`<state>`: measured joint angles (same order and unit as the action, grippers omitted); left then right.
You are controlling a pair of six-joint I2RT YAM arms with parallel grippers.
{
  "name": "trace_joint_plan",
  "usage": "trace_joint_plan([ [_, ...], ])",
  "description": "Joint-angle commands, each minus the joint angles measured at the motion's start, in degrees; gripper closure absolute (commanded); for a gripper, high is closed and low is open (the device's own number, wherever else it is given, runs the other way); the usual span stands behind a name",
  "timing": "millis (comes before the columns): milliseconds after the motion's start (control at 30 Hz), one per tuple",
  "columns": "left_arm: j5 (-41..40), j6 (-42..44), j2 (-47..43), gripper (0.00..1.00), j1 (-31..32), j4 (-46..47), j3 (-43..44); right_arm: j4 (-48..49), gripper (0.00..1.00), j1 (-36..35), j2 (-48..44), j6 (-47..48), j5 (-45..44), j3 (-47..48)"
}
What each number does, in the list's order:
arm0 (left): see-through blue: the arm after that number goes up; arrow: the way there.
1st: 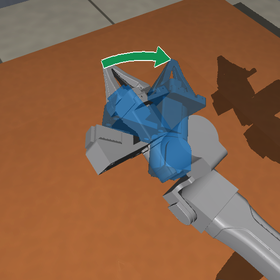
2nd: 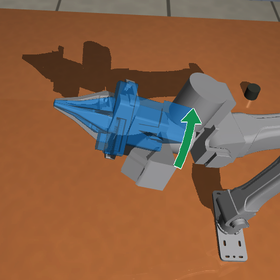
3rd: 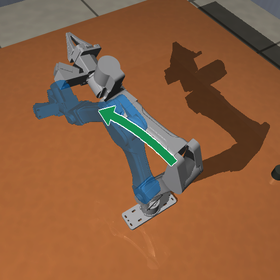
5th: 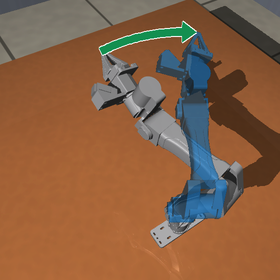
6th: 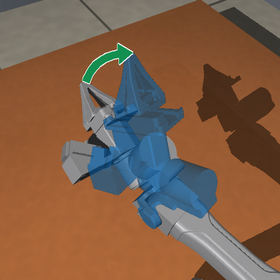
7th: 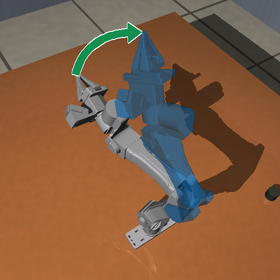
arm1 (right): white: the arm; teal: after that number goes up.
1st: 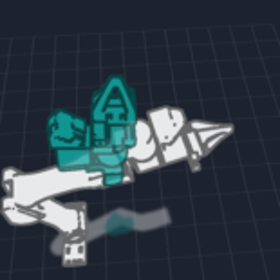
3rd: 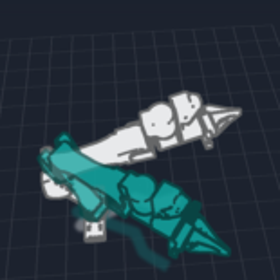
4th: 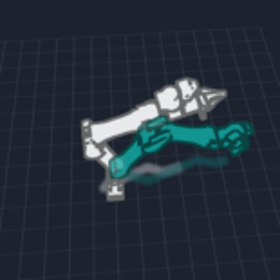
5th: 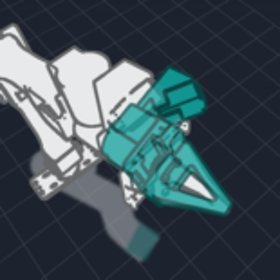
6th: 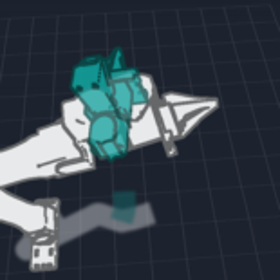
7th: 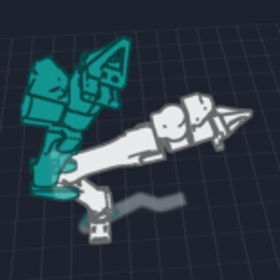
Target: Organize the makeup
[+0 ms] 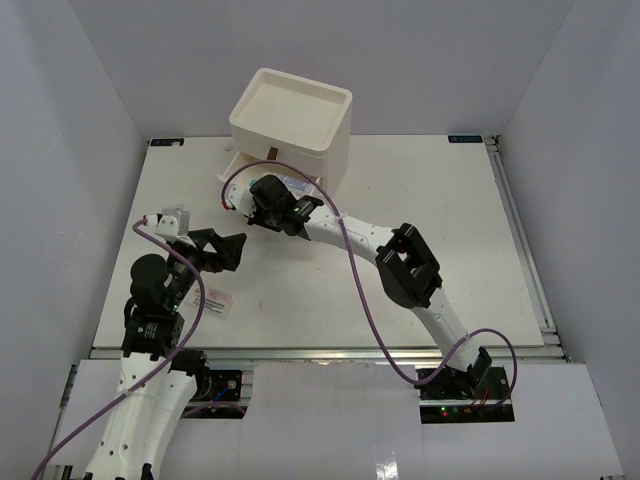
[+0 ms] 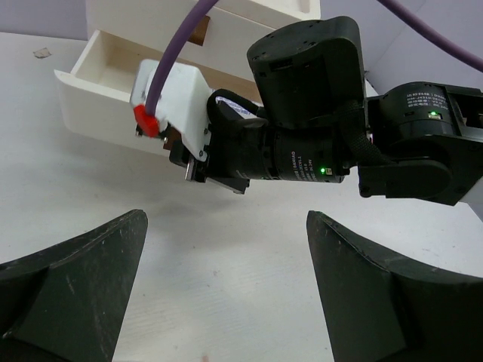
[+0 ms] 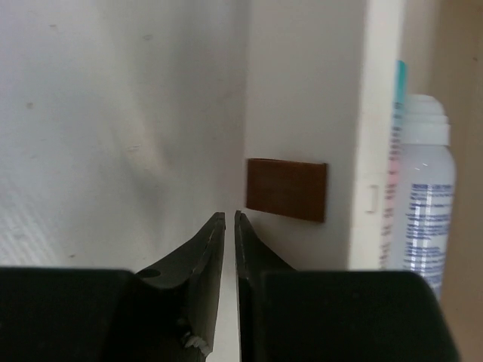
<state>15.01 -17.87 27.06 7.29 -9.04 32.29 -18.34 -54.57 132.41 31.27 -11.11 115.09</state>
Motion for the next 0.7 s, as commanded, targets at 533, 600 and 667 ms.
trace_joint_plan([
  [533, -1.03, 0.56, 0.55, 0.02, -0.17, -0.37, 1.11, 12.19, 0.26, 4.07, 1.82, 2.25, -12.49, 6.66],
  [600, -1.03, 0.56, 0.62, 0.02, -0.17, -0.37, 1.11, 13.11, 0.21, 5.27, 2.03, 2.60, -12.99, 6.87],
  [667, -1.03, 0.56, 0.70, 0.02, -0.17, -0.37, 1.11, 13.38, 0.20, 6.63, 2.20, 2.58, -12.92, 6.69],
])
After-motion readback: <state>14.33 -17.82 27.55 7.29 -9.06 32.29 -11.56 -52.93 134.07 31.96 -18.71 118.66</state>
